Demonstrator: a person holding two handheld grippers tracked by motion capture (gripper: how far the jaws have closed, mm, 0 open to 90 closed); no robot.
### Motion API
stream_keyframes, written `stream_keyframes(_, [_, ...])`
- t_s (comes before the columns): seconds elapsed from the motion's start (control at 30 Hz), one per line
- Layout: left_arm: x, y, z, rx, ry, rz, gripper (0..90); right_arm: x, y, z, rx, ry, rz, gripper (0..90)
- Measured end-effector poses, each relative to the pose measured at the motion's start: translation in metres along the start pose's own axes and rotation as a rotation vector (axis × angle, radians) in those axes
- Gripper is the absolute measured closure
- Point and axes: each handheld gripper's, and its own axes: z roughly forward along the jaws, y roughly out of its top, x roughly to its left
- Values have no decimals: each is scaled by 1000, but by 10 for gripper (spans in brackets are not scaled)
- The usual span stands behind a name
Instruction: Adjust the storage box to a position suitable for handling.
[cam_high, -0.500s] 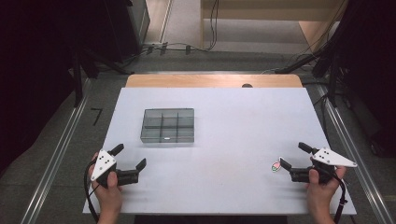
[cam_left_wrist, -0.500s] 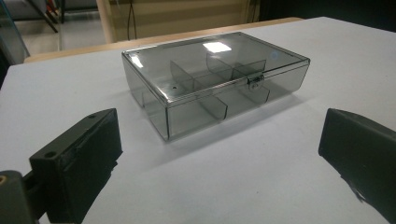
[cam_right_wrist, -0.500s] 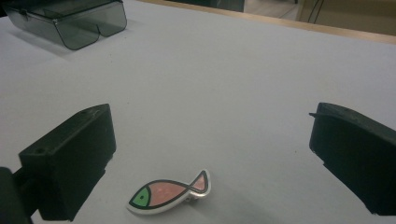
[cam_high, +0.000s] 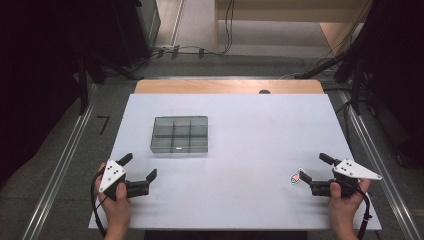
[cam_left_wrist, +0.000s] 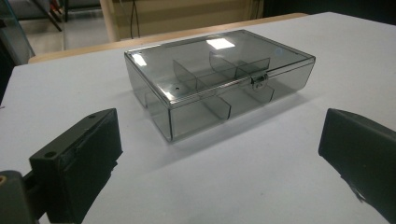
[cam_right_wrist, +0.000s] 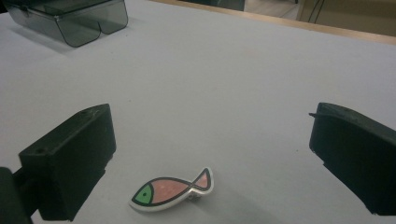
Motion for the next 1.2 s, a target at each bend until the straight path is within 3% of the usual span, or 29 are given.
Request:
stream_keyframes(0.23, [0,7,4,3,-21,-38,0,1,2,1,2,1,-6,0])
stream_keyframes(0.77, [6,35,21,11,-44,-43,0,17,13,5,6,37,-33,0])
stream_keyframes(1.03, [12,44,32,21,-51,-47,42,21,19,5,8,48,-22,0])
stream_keyframes(1.2, [17,50,43,54,-30,-71,116,22,23,5,4,75,-15,0])
